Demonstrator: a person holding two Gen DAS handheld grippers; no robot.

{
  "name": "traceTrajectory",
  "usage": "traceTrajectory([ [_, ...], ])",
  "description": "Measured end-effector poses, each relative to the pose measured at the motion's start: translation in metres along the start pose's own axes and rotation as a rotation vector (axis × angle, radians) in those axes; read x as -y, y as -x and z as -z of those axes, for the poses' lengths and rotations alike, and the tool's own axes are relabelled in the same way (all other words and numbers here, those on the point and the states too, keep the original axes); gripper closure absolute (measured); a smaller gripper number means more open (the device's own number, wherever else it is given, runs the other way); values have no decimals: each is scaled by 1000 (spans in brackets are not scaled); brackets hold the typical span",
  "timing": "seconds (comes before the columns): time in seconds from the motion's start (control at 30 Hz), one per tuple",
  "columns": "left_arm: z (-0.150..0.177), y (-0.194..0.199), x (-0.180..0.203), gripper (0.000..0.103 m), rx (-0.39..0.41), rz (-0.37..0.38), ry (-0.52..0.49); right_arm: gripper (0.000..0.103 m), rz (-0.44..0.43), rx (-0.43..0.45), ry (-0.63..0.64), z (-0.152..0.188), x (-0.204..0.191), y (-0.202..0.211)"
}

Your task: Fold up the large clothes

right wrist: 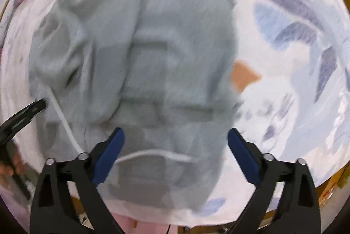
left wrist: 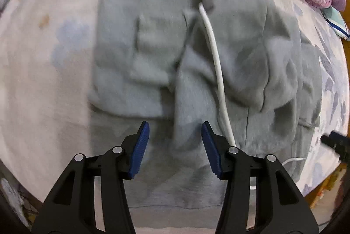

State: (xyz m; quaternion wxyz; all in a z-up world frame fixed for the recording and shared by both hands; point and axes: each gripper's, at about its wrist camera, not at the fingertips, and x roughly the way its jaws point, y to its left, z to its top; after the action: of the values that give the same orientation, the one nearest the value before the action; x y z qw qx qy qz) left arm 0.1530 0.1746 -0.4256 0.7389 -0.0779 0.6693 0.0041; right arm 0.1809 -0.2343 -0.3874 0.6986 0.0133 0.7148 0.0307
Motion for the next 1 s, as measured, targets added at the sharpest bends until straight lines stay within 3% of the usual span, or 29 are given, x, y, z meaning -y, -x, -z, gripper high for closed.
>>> traceTrajectory([
  [0.2,-33,6,-14,52,24,-51,16,10,-126,16,-76,-53,36,3],
  [0.27,-45,3,-20,44,30,-77,20,10,-162,18,-86,-66,34,0],
  [0.4,-75,-6,-42,40,40,-89,23,10,-166,8,-96,-93,-5,-16],
  [0.5,-100,-15,-57,35,38,-93,15,10,-192,2,-93,-123,-5,-26],
  [0.57,-122,-27,-62,27,27,-83,7,10,-193,-19,-94,-138,-6,-39],
  [0.63,-138,-34,-66,27,31,-84,-3,10,-203,-30,-93,-154,-7,-48],
  [0.73,-166,-47,-75,17,49,-25,-18,9,-223,-35,-69,-171,-7,-58],
  [0.83,-185,-62,-83,17,52,40,12,7,-260,-53,-59,-189,-13,-77],
  [0.87,-189,-62,-83,22,86,51,14,7,-257,-44,-64,-193,-15,-80],
  [0.9,-190,-60,-82,35,120,49,3,7,-241,-23,-53,-193,-17,-79],
  [0.93,-190,-58,-79,64,137,60,-30,13,-190,-13,-29,-190,-21,-78],
  [0.97,-190,-56,-78,94,126,102,-38,40,-90,-14,4,-187,-25,-77],
  [1.0,-190,-53,-76,94,114,138,-30,53,-42,-6,30,-184,-27,-74],
])
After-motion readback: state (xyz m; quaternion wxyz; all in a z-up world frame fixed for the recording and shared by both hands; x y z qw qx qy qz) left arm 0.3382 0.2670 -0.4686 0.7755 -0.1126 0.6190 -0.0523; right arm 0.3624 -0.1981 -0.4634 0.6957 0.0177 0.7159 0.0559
